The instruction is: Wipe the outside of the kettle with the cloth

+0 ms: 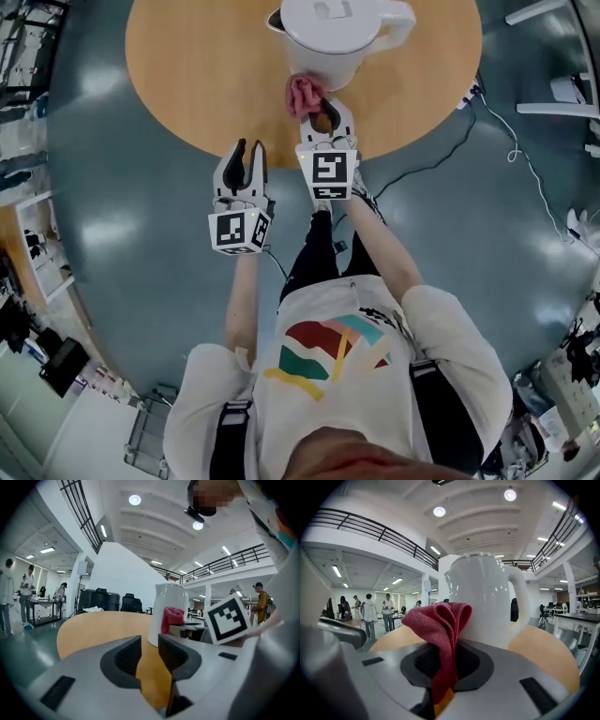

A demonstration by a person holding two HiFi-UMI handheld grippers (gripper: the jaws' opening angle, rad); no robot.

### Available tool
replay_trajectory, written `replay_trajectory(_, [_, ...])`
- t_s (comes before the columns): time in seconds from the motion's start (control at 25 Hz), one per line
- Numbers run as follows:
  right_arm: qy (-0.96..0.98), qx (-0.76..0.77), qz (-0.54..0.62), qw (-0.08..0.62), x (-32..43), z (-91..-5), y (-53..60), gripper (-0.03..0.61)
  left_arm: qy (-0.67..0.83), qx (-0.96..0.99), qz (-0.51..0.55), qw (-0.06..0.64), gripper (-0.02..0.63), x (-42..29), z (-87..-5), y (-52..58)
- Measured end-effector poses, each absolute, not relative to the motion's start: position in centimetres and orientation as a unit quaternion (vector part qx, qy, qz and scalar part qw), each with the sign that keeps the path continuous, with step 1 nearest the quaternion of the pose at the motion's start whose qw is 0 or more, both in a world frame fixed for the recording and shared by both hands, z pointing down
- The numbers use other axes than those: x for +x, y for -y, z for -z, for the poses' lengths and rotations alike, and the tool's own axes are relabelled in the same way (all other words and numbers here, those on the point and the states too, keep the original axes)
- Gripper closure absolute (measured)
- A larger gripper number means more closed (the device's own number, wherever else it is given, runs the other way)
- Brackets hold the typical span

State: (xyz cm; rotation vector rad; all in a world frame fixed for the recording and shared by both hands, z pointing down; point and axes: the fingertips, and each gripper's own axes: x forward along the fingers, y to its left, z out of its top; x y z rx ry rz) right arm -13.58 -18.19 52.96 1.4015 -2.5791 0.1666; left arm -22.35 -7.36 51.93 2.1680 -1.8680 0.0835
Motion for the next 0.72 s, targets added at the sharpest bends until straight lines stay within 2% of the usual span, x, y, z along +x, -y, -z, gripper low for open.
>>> replay_trajectory(0.32, [0.856, 0.502, -0.017, 0.123, -17.8, -54.1, 21.2, 0.531, 0.648, 0.746, -0.042, 0.148, 0.462, -24.5, -53.5, 6.4])
replay_trajectory(0.72, [0.848, 0.513, -0.017, 0.130, -16.3, -54.8, 21.1, 0.531, 0.649, 0.746, -0.038, 0.147, 0.462, -23.8, -54.2, 7.5])
